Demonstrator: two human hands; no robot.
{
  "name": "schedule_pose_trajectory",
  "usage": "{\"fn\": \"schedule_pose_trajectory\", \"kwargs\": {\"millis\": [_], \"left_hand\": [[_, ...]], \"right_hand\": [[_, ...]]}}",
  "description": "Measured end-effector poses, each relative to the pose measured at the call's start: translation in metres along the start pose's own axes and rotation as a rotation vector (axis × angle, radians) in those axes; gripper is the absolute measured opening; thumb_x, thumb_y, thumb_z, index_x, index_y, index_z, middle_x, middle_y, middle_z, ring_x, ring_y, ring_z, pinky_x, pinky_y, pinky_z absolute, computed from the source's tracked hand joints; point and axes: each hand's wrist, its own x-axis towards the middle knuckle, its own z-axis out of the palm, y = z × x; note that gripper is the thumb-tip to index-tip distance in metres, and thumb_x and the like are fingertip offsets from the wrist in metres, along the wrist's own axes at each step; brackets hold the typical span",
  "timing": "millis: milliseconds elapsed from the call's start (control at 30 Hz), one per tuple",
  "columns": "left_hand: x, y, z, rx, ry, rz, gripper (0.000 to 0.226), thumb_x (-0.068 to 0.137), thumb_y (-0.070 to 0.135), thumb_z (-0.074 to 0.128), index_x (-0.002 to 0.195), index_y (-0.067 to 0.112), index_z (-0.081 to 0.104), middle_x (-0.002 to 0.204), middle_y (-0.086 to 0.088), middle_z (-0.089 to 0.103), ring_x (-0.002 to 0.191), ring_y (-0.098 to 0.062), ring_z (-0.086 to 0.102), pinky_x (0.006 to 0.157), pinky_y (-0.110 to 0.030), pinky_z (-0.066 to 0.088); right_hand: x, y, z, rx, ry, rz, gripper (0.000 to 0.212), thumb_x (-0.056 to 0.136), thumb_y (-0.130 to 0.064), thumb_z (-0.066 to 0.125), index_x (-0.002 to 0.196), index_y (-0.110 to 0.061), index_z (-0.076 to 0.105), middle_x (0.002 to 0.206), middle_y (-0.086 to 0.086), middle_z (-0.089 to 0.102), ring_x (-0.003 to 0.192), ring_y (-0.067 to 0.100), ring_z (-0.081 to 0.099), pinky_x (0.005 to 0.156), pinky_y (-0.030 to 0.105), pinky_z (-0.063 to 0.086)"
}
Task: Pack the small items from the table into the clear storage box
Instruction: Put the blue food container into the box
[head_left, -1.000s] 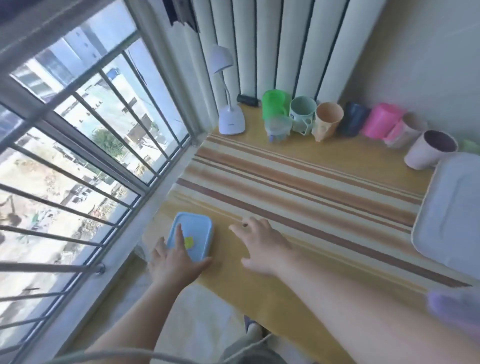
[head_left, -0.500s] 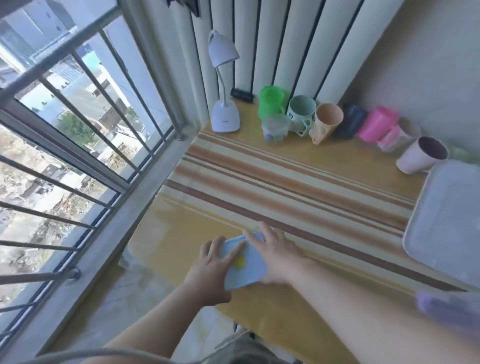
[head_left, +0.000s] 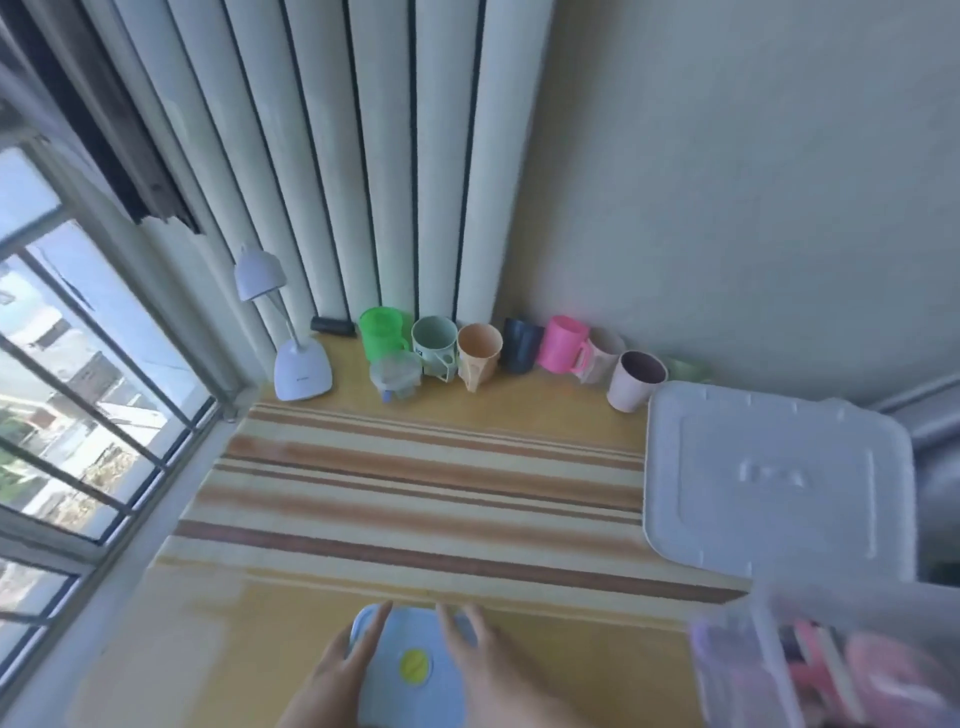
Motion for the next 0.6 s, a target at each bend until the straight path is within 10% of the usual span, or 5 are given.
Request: {"fn": "schedule_pose_trajectory", "kwargs": {"millis": [233, 467, 600], "left_hand": [[0.003, 0.138, -0.023, 0.091, 0.154, 0.294, 0.121, 0.068, 0.027, 0.066, 0.152, 0.063, -0.014, 0.156, 0.028, 0.023, 0.141, -0.015, 0.044, 0.098, -0.017, 0.037], [0.001, 0.344, 0.026, 0.052, 0.3, 0.552, 0.123, 0.074, 0.036, 0.083, 0.162, 0.042, -0.003, 0.15, 0.018, 0.045, 0.129, -0.012, 0.049, 0.104, -0.033, 0.042], [0.006, 0.437, 0.099, 0.04, 0.233, 0.548, 0.103, 0.08, 0.027, 0.078, 0.162, 0.037, 0.016, 0.151, 0.008, 0.051, 0.123, -0.012, 0.058, 0.09, -0.004, 0.038]], "right_hand": [[-0.111, 0.064, -0.06, 0.206, 0.394, 0.003, 0.13, 0.068, -0.045, 0.083, 0.157, -0.052, -0.012, 0.164, -0.016, -0.006, 0.145, 0.024, 0.035, 0.107, 0.037, 0.046], [-0.274, 0.214, -0.11, 0.322, 0.84, -0.052, 0.126, 0.061, -0.043, 0.087, 0.161, -0.04, 0.011, 0.154, -0.016, 0.012, 0.137, 0.002, 0.034, 0.107, 0.021, 0.041], [-0.331, 0.326, -0.118, 0.304, 0.925, -0.043, 0.118, 0.057, -0.048, 0.082, 0.154, -0.048, 0.016, 0.152, -0.018, 0.018, 0.14, 0.001, 0.035, 0.108, 0.018, 0.037]]}}
